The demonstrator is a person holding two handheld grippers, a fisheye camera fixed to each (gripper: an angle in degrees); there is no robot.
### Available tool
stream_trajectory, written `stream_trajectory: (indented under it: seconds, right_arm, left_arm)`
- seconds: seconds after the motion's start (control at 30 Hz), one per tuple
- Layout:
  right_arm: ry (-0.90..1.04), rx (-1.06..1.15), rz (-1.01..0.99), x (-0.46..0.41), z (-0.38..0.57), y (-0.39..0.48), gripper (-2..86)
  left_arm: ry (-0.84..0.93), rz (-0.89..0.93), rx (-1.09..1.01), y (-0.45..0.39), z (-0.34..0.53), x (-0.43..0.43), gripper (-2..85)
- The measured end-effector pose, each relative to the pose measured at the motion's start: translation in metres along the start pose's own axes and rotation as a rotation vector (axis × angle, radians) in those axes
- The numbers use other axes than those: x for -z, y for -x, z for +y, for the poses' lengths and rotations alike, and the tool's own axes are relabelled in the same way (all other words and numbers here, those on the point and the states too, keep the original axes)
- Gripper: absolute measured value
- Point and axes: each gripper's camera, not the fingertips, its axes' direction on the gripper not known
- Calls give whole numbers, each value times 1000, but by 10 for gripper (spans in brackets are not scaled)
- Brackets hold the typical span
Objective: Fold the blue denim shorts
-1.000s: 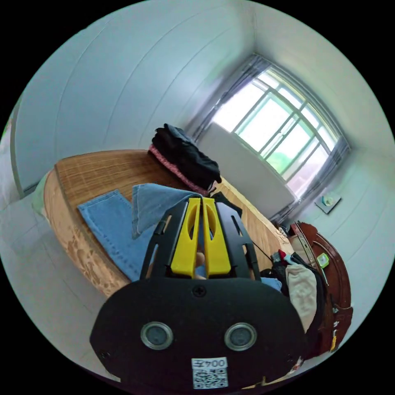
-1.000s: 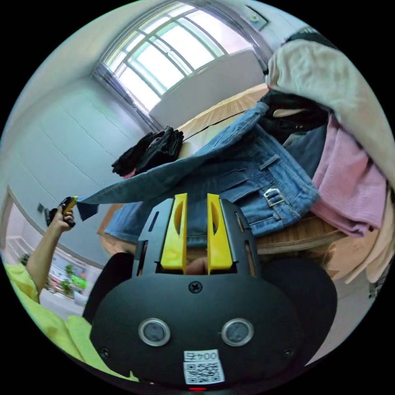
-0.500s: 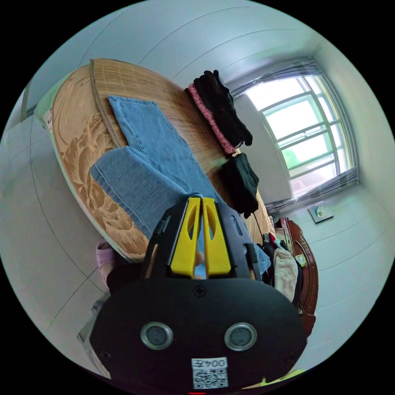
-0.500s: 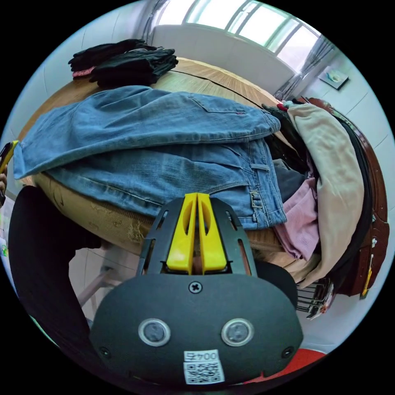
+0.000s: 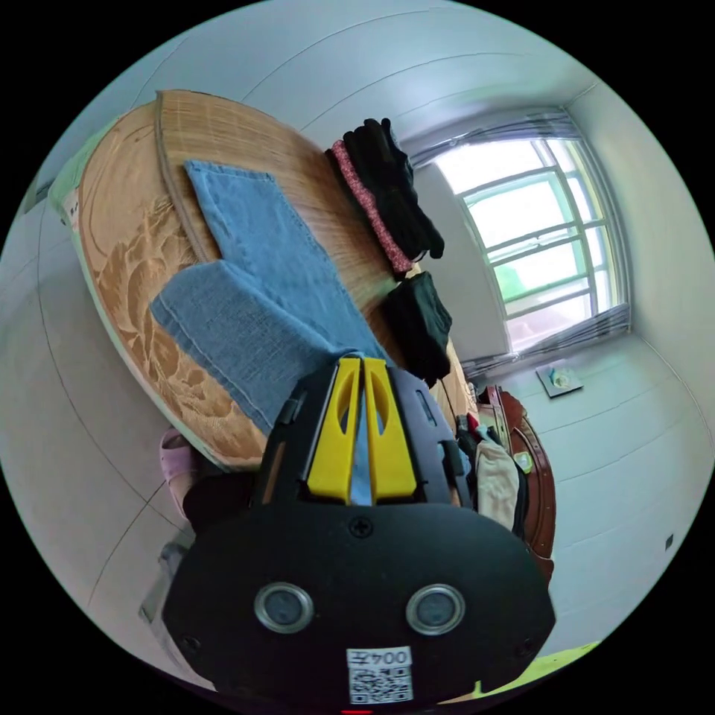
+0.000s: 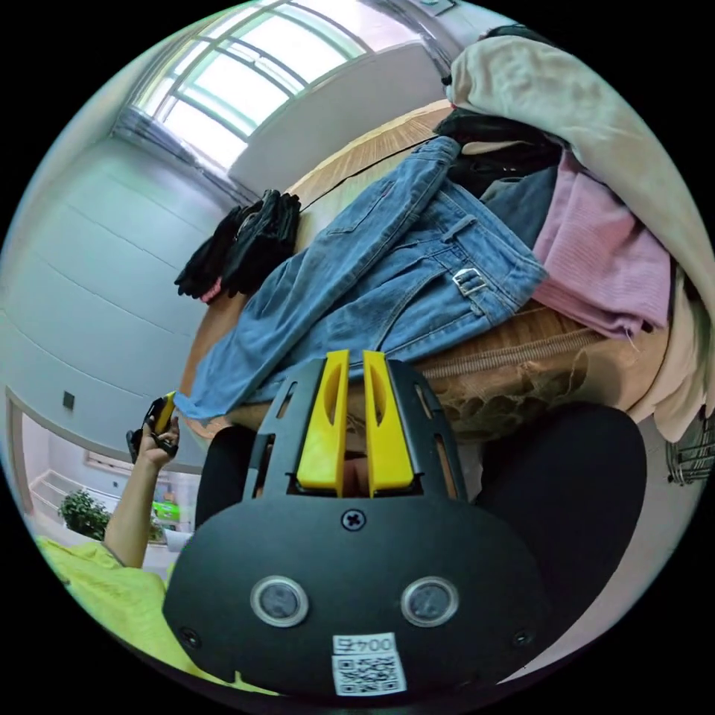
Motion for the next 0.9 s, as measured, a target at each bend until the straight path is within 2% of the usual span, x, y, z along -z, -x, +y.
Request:
stream_trajectory:
  seconds: [0.07,0.2,0.37,0.5,0.63,0.7,0.77,0.9]
  right_arm:
    - [-15,-33,-34,13,1,-15,43]
    - [-66,-94,-84,42,-1,-44,25]
    - [-106,-90,-97,65,-8,-53,-3]
    - [-109,-74,-74,71,-12,-54,-7]
    - [-75,-92,-77,64,-14,-60,-7]
    - [-36,-92,-63,57,-16,-62,-7]
    - [-13,-81,-49,54,-18,-62,-7]
    - [-7,-72,-28,54,-24,-63,-5]
  left_arm:
    - [-75,13,-49,-27,-16,19,9]
    - [-114,98,-137,-88,-66,34,10]
    - [-197,199,-328,-198,-151,50,11]
    - [-262,178,-394,-210,-176,58,11]
    - [-224,57,-250,-118,-181,34,14]
    - [-117,47,-67,-48,-180,9,17]
    - [-12,119,271,49,-158,-14,22]
    - [-202,245,509,122,-108,5,30]
